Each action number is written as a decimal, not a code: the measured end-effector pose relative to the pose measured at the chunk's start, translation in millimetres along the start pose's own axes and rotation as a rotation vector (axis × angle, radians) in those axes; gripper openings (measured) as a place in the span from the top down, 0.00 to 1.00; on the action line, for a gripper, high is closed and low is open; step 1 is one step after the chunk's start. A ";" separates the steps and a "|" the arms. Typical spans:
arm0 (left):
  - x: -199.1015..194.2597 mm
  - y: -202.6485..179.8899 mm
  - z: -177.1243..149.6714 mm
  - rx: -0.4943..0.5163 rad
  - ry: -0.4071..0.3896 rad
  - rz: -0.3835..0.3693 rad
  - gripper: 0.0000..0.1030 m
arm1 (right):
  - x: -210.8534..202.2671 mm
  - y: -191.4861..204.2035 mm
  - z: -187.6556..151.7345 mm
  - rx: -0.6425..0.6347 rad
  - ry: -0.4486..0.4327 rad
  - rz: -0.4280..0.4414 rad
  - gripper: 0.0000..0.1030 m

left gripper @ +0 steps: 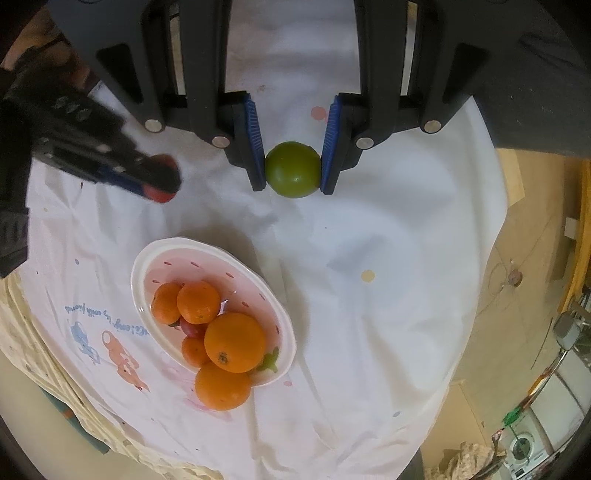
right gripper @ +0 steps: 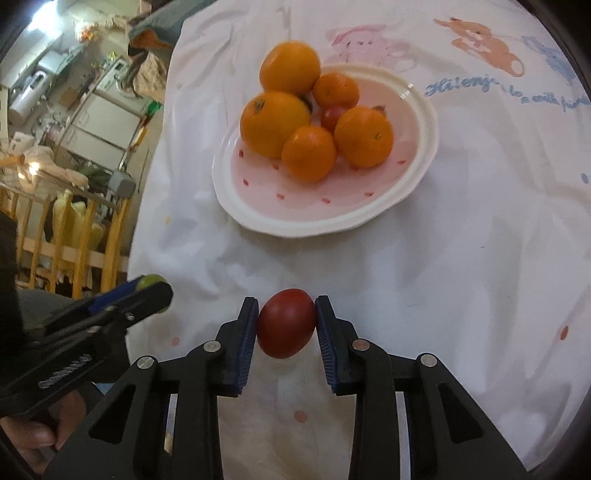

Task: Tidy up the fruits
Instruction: 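Carry the green fruit and tomato onto the plate and open both tools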

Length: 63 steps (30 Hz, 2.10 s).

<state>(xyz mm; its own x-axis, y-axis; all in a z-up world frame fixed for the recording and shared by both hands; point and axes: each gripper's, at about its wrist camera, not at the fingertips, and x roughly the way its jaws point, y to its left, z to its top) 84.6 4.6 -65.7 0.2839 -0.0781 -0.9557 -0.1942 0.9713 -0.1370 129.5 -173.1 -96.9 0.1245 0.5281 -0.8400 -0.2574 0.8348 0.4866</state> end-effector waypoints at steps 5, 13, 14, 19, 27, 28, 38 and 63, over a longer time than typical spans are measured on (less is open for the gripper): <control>-7.8 -7.3 1.9 0.029 -0.010 -0.007 0.75 | -38.3 -15.8 7.4 0.060 -0.097 0.074 0.68; -36.2 -23.1 32.3 0.073 -0.073 -0.013 0.75 | -84.7 -22.6 35.0 0.091 -0.243 0.122 0.68; -38.6 -25.2 37.7 0.080 -0.078 -0.013 0.75 | -86.3 -21.7 38.6 0.092 -0.252 0.121 0.68; -47.2 -38.0 67.8 0.129 -0.108 -0.004 0.75 | -96.4 -32.8 60.4 0.093 -0.273 0.102 0.68; -29.0 -47.7 102.9 0.145 -0.096 0.005 0.75 | -92.5 -47.0 101.9 0.093 -0.279 0.071 0.68; -24.2 -48.1 103.8 0.144 -0.088 0.006 0.75 | -89.5 -48.7 107.4 0.093 -0.277 0.065 0.68; 25.2 -45.4 101.8 0.139 0.007 0.003 0.75 | -46.6 -69.7 130.1 0.103 -0.224 0.049 0.68; 62.5 -49.5 96.5 0.183 0.071 -0.019 0.75 | 1.9 -86.7 128.3 0.124 -0.102 -0.036 0.66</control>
<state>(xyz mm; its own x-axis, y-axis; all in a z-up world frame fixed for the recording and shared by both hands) 202.6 -26.7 -93.4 0.2181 -0.1064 -0.9701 -0.0133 0.9936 -0.1119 274.9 -224.6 -109.9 0.2300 0.5053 -0.8317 -0.1314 0.8629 0.4879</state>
